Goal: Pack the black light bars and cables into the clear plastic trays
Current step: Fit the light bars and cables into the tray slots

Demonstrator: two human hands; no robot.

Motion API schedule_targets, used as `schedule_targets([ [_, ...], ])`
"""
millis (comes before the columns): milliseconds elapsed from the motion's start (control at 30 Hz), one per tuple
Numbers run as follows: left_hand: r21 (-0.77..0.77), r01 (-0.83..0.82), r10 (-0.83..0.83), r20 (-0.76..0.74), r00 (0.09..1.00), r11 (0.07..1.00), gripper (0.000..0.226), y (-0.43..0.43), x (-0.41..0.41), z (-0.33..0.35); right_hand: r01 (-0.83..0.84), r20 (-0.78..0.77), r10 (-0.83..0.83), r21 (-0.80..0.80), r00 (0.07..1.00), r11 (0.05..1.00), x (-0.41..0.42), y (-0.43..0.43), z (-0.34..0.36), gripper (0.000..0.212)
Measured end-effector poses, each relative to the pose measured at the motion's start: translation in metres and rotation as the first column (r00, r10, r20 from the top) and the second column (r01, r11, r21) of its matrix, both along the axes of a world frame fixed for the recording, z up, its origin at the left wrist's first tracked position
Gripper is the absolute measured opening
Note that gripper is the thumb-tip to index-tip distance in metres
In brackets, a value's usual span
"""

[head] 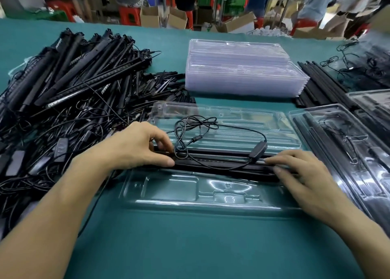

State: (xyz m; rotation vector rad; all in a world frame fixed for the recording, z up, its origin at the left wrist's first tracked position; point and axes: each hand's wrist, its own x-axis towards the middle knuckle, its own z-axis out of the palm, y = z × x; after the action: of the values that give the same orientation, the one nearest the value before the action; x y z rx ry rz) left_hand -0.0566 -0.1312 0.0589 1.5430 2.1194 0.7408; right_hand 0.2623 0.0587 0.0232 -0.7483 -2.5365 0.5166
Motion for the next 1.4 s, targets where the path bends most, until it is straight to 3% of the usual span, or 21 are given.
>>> schedule_targets([
  [300,0.007,-0.023,0.023,0.020,1.000,1.000,0.026,0.001,0.006,-0.005,0.068,0.224,-0.076,0.043,0.972,0.997,0.021,0.037,0.011,0.022],
  [600,0.056,-0.005,0.003,0.031,1.000,0.998,0.026,0.000,0.000,-0.013,0.039,0.182,-0.032,-0.037,0.983,0.999,0.023,0.041,0.015,0.016],
  [700,0.051,0.048,-0.050,0.044,0.998,0.998,0.026,0.003,0.000,-0.017,0.034,0.186,-0.029,-0.024,0.982,0.999,0.022,0.040,0.013,0.016],
  [800,0.045,0.045,-0.052,0.153,0.987,0.998,0.018,0.006,0.003,-0.019,0.059,0.201,-0.061,0.012,0.978,0.998,0.020,0.039,0.010,0.017],
  [933,0.056,0.029,-0.037,0.152,0.988,0.998,0.019,0.011,0.008,-0.022,0.086,0.208,-0.092,0.041,0.974,0.995,0.019,0.035,0.009,0.017],
  [1133,0.046,-0.023,0.014,0.173,0.985,0.999,0.035,0.010,0.009,-0.023,0.113,0.266,-0.124,0.055,0.956,0.992,0.012,0.029,0.014,0.017],
  [1400,-0.011,-0.008,0.010,0.225,0.974,1.000,0.034,0.012,0.006,-0.024,0.093,0.152,-0.099,0.043,0.983,0.995,-0.008,0.016,0.003,0.017],
])
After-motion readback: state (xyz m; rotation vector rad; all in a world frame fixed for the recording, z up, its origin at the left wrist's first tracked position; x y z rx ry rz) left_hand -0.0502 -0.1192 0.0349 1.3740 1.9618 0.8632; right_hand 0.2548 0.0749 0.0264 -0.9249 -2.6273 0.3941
